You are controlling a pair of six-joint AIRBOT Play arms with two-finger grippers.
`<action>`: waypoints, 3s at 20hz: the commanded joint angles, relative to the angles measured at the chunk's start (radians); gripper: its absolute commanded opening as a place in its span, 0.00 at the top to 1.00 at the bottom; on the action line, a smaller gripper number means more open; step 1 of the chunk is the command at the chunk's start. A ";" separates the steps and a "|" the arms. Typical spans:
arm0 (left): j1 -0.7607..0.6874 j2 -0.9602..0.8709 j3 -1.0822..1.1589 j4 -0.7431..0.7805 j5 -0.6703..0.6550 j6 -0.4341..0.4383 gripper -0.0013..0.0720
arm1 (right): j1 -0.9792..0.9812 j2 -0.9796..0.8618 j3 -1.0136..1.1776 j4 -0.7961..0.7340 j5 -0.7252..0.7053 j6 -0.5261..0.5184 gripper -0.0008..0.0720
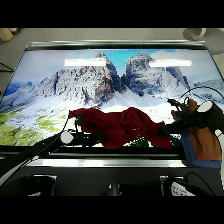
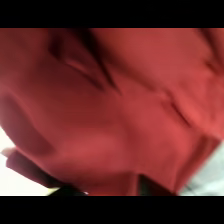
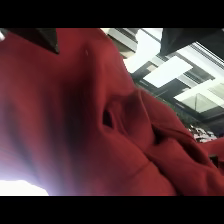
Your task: Fold the shirts.
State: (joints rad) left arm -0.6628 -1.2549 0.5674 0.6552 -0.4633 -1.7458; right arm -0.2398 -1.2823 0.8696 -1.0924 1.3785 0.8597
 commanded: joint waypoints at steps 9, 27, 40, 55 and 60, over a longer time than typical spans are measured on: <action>0.048 0.267 0.132 0.145 -0.042 0.257 0.94 | 0.155 -0.002 0.112 0.007 -0.098 0.008 0.97; 0.364 0.731 0.863 0.417 -0.165 0.148 0.94 | 0.144 0.641 0.932 -0.318 -0.338 0.318 0.97; 0.415 0.185 0.642 0.816 -0.506 -0.046 0.94 | 0.144 -0.141 0.931 -0.173 -0.177 0.221 0.96; 0.497 0.066 0.646 0.830 -0.568 -0.005 0.94 | 0.510 -0.367 0.373 0.221 0.008 0.011 0.07; 0.497 0.142 0.645 0.830 -0.570 -0.005 0.94 | 0.666 -0.395 0.360 0.228 -0.258 0.160 0.07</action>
State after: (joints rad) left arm -0.1684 -1.1538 1.2133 1.4830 -1.0302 -1.7527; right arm 0.3382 -1.6600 1.2552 -0.8959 1.2865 0.9375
